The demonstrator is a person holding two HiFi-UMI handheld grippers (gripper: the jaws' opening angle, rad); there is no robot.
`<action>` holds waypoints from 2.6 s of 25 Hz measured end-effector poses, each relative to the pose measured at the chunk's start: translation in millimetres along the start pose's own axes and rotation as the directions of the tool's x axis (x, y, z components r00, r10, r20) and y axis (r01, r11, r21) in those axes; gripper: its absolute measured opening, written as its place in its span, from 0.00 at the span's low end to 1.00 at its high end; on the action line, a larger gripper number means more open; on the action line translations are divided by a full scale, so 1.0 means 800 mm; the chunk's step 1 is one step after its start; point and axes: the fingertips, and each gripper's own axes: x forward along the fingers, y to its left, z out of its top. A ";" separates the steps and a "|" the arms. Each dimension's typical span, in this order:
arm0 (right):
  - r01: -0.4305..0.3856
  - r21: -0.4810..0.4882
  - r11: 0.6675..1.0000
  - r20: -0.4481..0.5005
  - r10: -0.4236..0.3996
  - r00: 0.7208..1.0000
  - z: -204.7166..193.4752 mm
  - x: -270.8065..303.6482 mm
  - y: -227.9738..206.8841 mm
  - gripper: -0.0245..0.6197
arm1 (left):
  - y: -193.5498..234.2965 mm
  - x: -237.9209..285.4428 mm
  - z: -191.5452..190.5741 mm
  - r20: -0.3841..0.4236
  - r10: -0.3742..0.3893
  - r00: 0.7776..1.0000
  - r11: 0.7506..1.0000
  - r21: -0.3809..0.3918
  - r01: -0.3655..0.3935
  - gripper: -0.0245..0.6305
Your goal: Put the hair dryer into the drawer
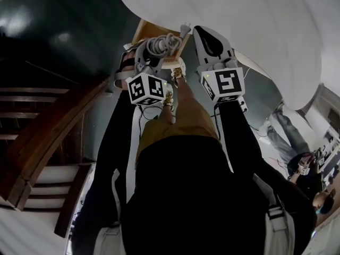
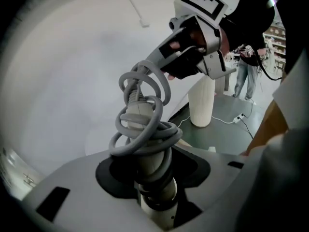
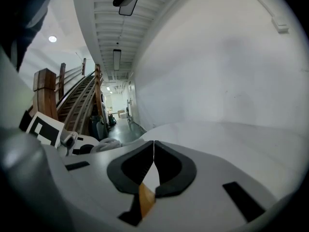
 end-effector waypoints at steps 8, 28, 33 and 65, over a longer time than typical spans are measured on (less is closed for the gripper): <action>0.027 -0.009 1.000 0.000 -0.027 1.000 -0.005 -0.007 -0.010 0.08 | -0.024 0.027 -0.026 -0.110 -0.085 0.990 0.988 0.118 0.098 0.34; 0.090 0.002 0.996 0.039 -0.090 0.995 -0.002 -0.029 -0.037 0.08 | -0.086 0.086 -0.065 -0.388 -0.261 0.884 0.867 0.309 0.391 0.34; 0.104 0.008 0.995 0.036 -0.104 0.994 -0.001 -0.036 -0.047 0.08 | -0.090 0.098 -0.072 -0.475 -0.240 0.846 0.853 0.314 0.418 0.34; 0.071 -0.009 0.997 -0.043 -0.071 0.997 -0.032 -0.042 -0.068 0.08 | -0.060 0.176 -0.099 -0.491 -0.076 0.868 0.997 -0.047 0.061 0.37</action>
